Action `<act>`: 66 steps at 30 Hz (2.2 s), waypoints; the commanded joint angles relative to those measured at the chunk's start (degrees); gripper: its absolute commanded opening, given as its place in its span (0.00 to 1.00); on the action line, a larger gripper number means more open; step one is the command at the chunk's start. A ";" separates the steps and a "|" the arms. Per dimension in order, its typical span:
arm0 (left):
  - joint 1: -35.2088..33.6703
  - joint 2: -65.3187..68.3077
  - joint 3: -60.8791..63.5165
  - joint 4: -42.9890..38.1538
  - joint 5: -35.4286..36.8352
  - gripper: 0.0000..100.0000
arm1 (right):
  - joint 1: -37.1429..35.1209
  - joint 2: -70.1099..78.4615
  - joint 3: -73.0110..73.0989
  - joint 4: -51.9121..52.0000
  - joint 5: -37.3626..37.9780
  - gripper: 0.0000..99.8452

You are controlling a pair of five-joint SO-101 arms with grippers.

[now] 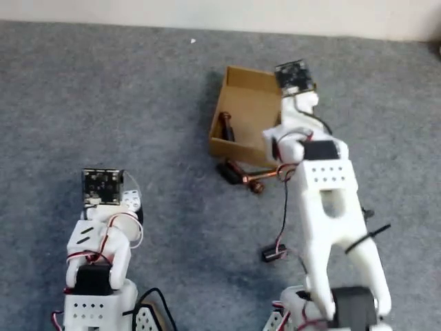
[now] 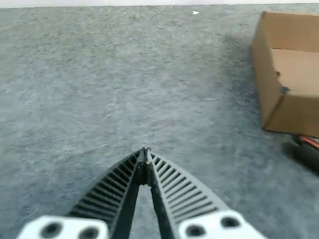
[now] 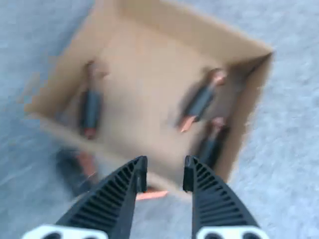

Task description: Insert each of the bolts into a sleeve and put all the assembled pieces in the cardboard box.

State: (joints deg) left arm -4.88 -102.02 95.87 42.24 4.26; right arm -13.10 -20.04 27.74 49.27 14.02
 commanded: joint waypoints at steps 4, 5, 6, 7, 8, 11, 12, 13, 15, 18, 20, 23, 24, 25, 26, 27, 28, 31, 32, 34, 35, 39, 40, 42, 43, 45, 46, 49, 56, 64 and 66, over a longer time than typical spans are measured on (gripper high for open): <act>-4.18 -0.48 1.36 -0.09 -0.97 0.02 | -10.77 -7.78 -0.13 11.30 0.62 0.11; -4.09 -0.48 1.36 -0.09 -0.97 0.02 | -12.44 -7.69 0.13 11.74 0.62 0.11; -4.09 -0.48 1.36 -0.09 -0.97 0.02 | -13.93 -7.52 0.13 12.18 0.62 0.11; -4.09 -0.48 1.36 -0.09 -0.97 0.02 | -15.34 -7.08 0.13 12.26 0.62 0.11; -4.09 -0.48 1.36 -0.09 -0.97 0.02 | -16.31 -6.46 -0.13 12.62 0.62 0.11; -4.18 -0.48 1.36 -0.09 -0.97 0.02 | -19.03 -2.51 -0.31 14.11 0.62 0.11; -4.18 -0.48 1.36 -0.09 -0.97 0.02 | -19.65 -0.75 -0.48 14.55 0.70 0.11; -4.18 -0.48 1.36 0.00 -0.97 0.02 | -20.26 1.10 -0.84 14.46 0.79 0.11; -4.26 -0.48 1.36 0.00 -0.97 0.01 | -21.32 5.23 -3.30 14.46 0.88 0.11; -4.26 -0.48 1.36 0.00 -0.97 0.01 | -21.49 11.47 -7.16 14.64 0.88 0.11; -4.26 -0.48 1.36 0.09 -0.97 0.01 | -21.49 15.43 -9.80 14.64 0.88 0.11; -4.26 -0.48 1.36 0.09 -0.97 0.01 | -21.41 20.18 -13.58 14.64 0.97 0.11; -4.26 -0.48 1.36 0.09 -0.97 0.01 | -21.41 21.49 -14.99 14.64 0.97 0.11; -4.26 -0.48 1.36 0.09 -0.97 0.01 | -21.23 22.90 -16.48 14.64 0.97 0.11; -4.26 -0.48 1.36 0.09 -0.97 0.01 | -20.70 24.22 -17.80 14.64 1.23 0.11; -4.26 -0.48 1.36 0.09 -0.97 0.01 | -20.26 25.54 -18.86 14.55 2.29 0.11; -4.26 -0.48 1.36 0.09 -0.97 0.01 | -19.82 26.77 -19.74 14.55 3.25 0.11; -4.26 -0.48 1.36 0.09 -0.97 0.01 | -18.24 30.73 -21.85 14.20 4.04 0.11; -4.26 -0.48 1.36 0.09 -0.97 0.01 | -18.07 31.96 -22.37 14.20 4.04 0.11; -4.26 -0.48 1.36 0.09 -0.97 0.01 | -17.71 34.33 -23.87 14.20 4.04 0.11; -4.26 -0.48 1.36 0.09 -0.97 0.01 | -17.45 35.30 -24.66 14.20 4.13 0.11; -4.26 -0.48 1.36 0.18 -0.97 0.01 | -15.60 37.32 -27.30 14.20 4.13 0.11; -4.26 -0.48 1.36 0.18 -0.97 0.01 | -15.16 37.32 -27.65 14.20 4.13 0.11; -4.26 -0.48 1.36 0.18 -0.97 0.01 | -14.99 37.23 -28.09 14.29 4.13 0.11; -4.26 -0.48 1.36 0.18 -0.97 0.01 | -14.99 37.23 -28.09 14.55 4.13 0.11; -4.26 -0.48 1.36 0.18 -0.97 0.01 | -15.08 37.23 -28.09 14.55 4.13 0.11; -4.26 -0.48 1.36 0.18 -0.97 0.01 | -14.99 37.49 -28.09 14.29 4.13 0.11; -4.26 -0.48 1.36 0.18 -0.97 0.01 | -14.29 37.67 -27.74 14.11 4.13 0.11; -4.26 -0.48 1.36 0.18 -0.97 0.01 | -14.99 39.96 -22.90 12.26 4.13 0.11; -4.26 -0.48 1.36 0.18 -0.97 0.01 | -17.71 42.24 -22.02 12.35 4.22 0.10; -4.26 -0.48 1.36 0.18 -0.97 0.01 | -18.07 42.33 -22.11 12.18 4.22 0.08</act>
State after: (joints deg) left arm -8.31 -102.11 95.96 42.24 4.26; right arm -29.54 22.33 5.49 62.81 17.80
